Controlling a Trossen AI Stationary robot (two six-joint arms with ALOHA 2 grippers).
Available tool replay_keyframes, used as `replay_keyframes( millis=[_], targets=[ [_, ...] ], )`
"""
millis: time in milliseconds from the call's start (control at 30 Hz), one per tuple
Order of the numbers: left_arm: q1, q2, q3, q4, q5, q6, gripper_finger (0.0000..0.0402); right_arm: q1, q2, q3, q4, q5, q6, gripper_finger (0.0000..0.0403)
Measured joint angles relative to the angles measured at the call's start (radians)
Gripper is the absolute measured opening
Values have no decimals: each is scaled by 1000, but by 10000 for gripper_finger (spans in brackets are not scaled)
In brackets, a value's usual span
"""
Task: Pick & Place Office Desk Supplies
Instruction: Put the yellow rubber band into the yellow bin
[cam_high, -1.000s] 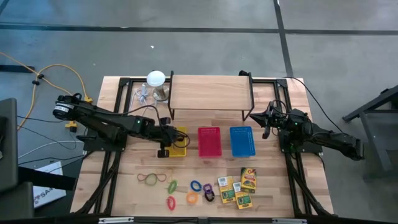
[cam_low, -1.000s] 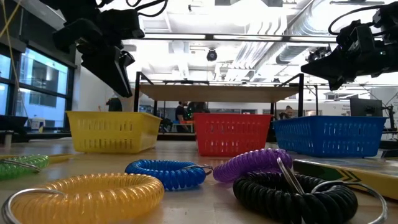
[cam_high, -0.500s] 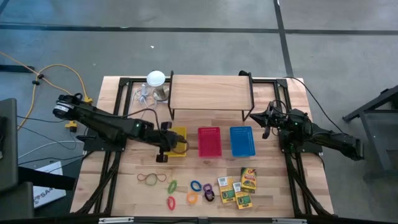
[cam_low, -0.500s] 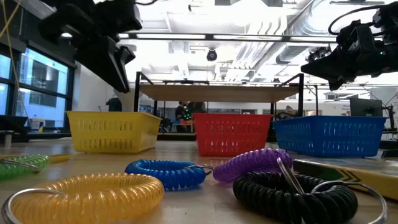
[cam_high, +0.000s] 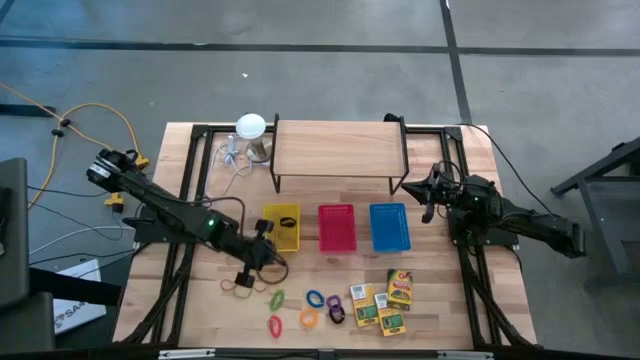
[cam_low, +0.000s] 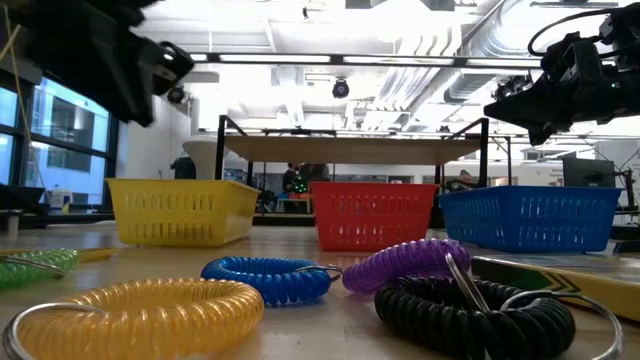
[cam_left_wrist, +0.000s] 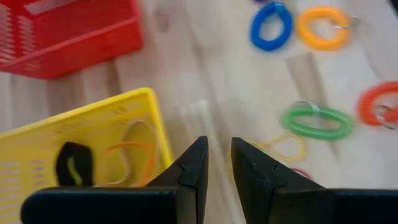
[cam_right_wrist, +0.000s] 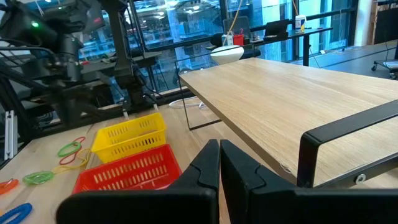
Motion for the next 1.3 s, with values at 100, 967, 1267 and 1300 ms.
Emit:
replay_keyframes(
  millis=[100,967,1267,1300],
  targets=[
    [-41,0,0,-1,-1,-23,65,0,0,0,0,0,0,2],
    [-106,109,1,-17,-26,-129,65,0,0,0,0,0,0,2],
    [-83,131,1,-26,-35,-322,65,0,0,0,0,0,0,2],
    [-80,131,1,-32,-35,-353,65,0,0,0,0,0,0,2]
  ],
)
